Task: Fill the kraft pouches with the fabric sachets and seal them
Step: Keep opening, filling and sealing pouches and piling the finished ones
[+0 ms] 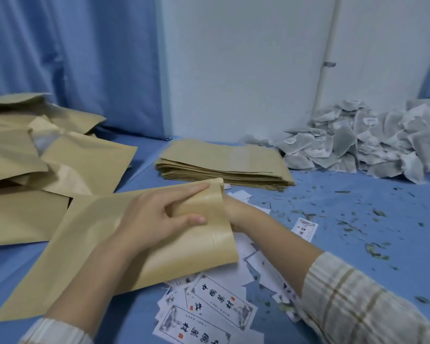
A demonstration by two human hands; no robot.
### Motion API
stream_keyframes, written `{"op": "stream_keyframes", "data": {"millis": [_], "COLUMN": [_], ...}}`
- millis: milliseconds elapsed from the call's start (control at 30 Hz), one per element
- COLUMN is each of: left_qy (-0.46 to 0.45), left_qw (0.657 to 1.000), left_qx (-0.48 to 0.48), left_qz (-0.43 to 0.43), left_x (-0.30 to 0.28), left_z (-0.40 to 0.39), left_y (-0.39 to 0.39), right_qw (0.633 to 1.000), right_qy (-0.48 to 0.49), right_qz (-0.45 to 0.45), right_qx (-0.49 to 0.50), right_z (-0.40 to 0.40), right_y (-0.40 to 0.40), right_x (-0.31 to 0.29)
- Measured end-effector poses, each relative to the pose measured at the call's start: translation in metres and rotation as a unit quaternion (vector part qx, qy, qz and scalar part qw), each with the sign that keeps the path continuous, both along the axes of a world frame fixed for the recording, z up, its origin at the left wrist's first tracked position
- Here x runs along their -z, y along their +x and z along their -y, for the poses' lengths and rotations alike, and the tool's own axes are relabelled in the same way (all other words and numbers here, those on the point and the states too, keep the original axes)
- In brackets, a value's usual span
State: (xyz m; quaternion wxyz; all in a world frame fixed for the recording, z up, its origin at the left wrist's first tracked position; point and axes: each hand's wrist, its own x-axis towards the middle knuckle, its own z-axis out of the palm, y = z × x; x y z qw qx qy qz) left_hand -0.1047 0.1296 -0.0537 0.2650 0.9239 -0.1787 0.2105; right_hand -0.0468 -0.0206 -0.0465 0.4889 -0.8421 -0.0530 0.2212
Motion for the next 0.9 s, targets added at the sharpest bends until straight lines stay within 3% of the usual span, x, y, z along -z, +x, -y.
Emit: {"op": "stream_keyframes", "data": {"millis": [33,67,133,233,300,433,567,700,800,900], "left_qy": [-0.001,-0.001,-0.008,-0.006,0.003,0.007,0.010,0.008,0.007,0.005], "left_qw": [1.000,1.000,1.000,0.999,0.999,1.000,1.000,1.000,1.000,1.000], "left_qx": [-0.006,-0.012,-0.017,-0.019,-0.019,-0.020,-0.015,-0.011,-0.012,-0.017], "left_qz": [-0.007,-0.013,-0.020,-0.026,-0.025,-0.014,-0.004,-0.004,-0.004,-0.009], "left_x": [0.000,-0.001,-0.002,0.000,0.002,0.005,0.007,0.007,0.007,0.007], "left_z": [-0.001,-0.002,-0.002,0.000,0.001,0.001,0.002,0.002,0.002,0.003], "left_y": [0.003,0.005,0.009,0.011,0.012,0.010,0.006,0.003,0.002,0.002], "right_qw": [0.994,0.984,0.976,0.951,0.942,0.909,0.931,0.933,0.940,0.921], "right_qy": [0.038,0.096,0.104,-0.078,-0.182,-0.281,-0.206,-0.197,-0.192,-0.264], "right_qz": [0.068,0.135,0.193,0.299,0.282,0.284,0.296,0.301,0.281,0.283], "right_qx": [-0.073,-0.067,0.012,0.030,-0.034,-0.122,-0.052,0.010,-0.028,-0.053], "right_z": [0.004,0.023,0.064,0.085,0.105,0.107,0.112,0.122,0.123,0.118], "right_y": [-0.010,-0.002,0.014,0.023,0.026,0.022,0.031,0.030,0.021,0.018], "right_x": [0.008,0.007,0.010,0.028,0.037,0.049,0.049,0.049,0.048,0.049]}}
